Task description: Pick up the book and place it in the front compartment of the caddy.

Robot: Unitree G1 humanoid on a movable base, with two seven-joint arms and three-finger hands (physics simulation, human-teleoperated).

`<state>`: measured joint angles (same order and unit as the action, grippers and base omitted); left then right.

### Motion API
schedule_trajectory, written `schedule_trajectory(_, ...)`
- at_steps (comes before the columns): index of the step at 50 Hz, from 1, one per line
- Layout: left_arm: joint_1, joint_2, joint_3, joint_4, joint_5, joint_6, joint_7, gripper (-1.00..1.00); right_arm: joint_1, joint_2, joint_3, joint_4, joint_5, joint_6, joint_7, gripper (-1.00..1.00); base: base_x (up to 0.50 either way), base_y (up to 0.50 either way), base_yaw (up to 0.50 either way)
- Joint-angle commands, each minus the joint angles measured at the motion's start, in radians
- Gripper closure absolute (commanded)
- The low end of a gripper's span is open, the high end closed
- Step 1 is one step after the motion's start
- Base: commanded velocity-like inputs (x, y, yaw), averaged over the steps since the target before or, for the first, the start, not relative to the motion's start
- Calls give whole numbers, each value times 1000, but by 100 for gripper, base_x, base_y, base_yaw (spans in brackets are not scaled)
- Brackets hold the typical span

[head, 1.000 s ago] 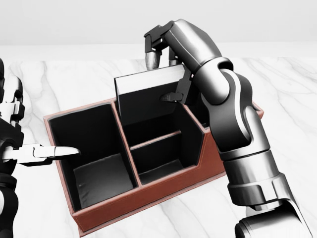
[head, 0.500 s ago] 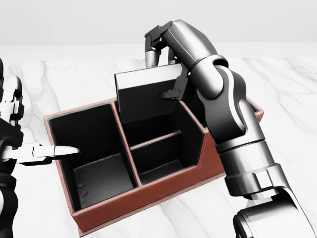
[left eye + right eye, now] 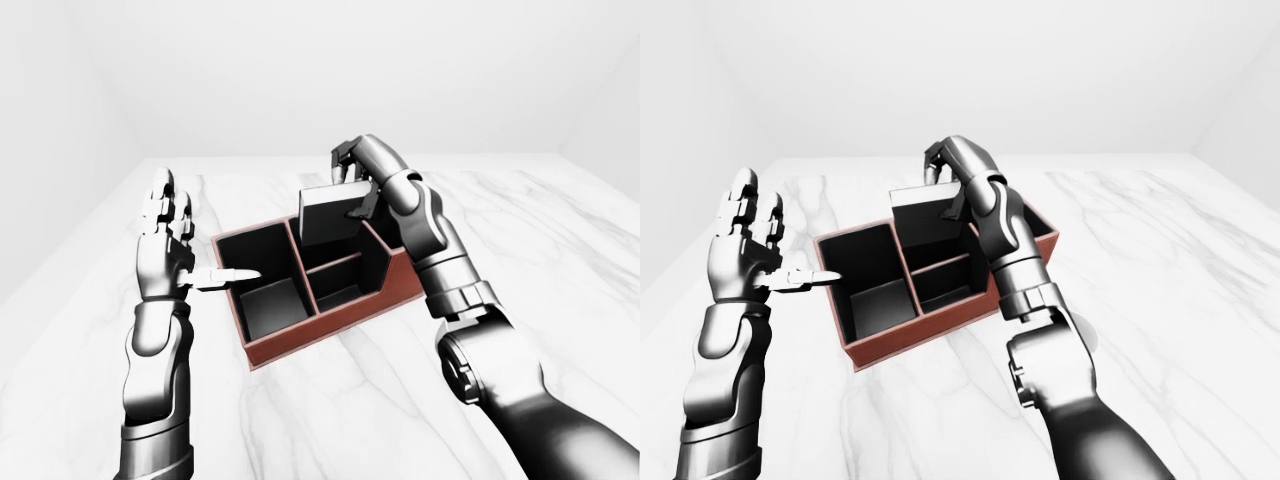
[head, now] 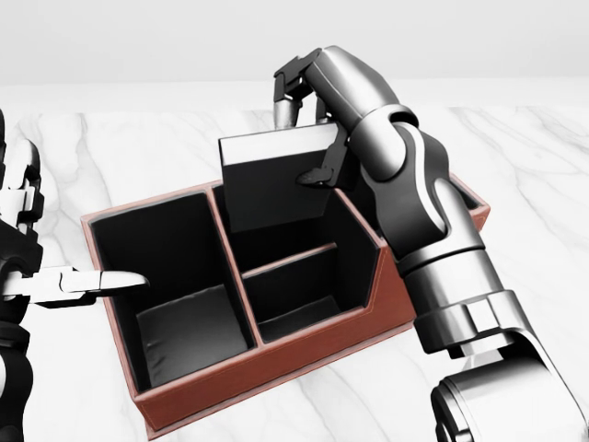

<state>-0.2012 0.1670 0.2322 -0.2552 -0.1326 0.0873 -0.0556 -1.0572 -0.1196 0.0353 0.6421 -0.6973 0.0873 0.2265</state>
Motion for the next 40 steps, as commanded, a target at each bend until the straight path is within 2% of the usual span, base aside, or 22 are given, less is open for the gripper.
schedule_trajectory(1,-1,1,1,0,-2,0,0,-100,-30,1,-15,64,2,0,-51,100,0,0,0)
schedule_trajectory(7,-2,2,2,-3,-3,0,0,-100,-39,1,-14,113,3,-1,-71,100,0,0,0)
schedule_trajectory(12,-4,1,1,0,-3,0,2,-100,-43,0,-13,172,7,-54,-100,100,0,0,0)
schedule_trajectory(16,-7,0,-1,16,0,0,1,-100,-46,0,-12,197,7,-77,-112,100,0,0,0)
schedule_trajectory(22,-7,2,-1,15,-3,0,3,-100,-56,0,-12,250,14,-134,-137,100,0,0,0)
schedule_trajectory(26,-7,2,-1,23,-2,0,2,-100,-62,0,-11,271,14,-155,-150,100,0,0,0)
schedule_trajectory(31,-6,3,1,14,-4,0,2,-100,-71,-1,-10,304,11,-173,-166,100,0,0,0)
schedule_trajectory(40,-5,3,1,12,-4,0,2,-100,-94,-6,-11,350,7,-175,-178,100,0,0,0)
